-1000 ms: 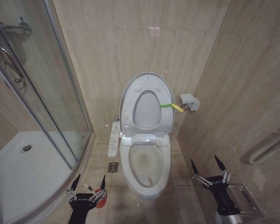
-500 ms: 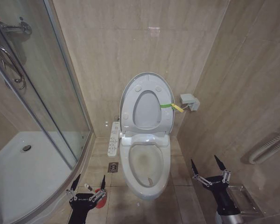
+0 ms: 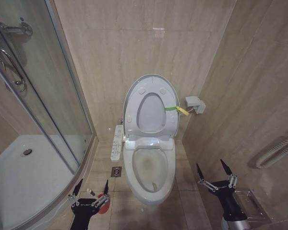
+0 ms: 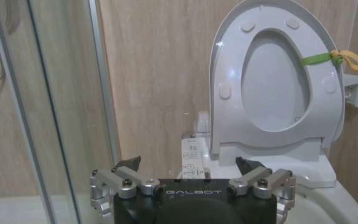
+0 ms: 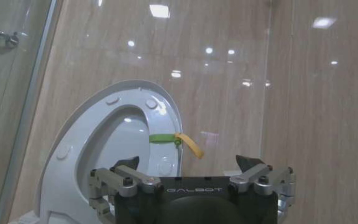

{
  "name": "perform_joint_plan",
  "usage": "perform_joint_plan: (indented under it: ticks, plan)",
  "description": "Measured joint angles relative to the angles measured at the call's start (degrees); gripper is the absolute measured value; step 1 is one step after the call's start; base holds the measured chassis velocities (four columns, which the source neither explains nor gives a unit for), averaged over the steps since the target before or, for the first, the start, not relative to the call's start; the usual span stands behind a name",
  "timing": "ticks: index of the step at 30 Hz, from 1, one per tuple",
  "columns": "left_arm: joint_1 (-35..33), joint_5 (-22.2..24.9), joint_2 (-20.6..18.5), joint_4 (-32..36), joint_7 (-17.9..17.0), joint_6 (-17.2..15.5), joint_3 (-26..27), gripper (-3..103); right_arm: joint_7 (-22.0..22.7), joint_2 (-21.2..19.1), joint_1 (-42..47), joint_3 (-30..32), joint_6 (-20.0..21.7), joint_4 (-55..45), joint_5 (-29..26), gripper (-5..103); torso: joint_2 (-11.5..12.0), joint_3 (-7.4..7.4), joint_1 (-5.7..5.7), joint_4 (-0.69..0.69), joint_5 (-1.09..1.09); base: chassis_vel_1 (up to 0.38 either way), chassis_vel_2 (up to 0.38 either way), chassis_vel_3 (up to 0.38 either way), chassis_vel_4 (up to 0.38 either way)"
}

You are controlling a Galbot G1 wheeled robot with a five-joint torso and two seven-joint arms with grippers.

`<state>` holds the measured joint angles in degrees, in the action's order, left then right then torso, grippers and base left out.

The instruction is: Open the toilet lid, clean the toilet bowl with a toilet brush, close the toilet lid, and flush.

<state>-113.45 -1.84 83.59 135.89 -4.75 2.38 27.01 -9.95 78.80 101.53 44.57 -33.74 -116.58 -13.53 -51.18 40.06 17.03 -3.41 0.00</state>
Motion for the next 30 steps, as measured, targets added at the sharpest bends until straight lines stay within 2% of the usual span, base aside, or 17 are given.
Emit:
perform_joint_plan:
  ticks: [30]
  plan:
    - [0.0, 0.0, 0.0, 0.0, 0.0, 0.0, 0.0, 99, 0.0, 0.0, 0.0, 0.0, 0.0, 0.0, 0.0, 100, 0.0, 0.00, 0.00, 0.00, 0.00, 0.000, 0.000, 0.000, 0.000]
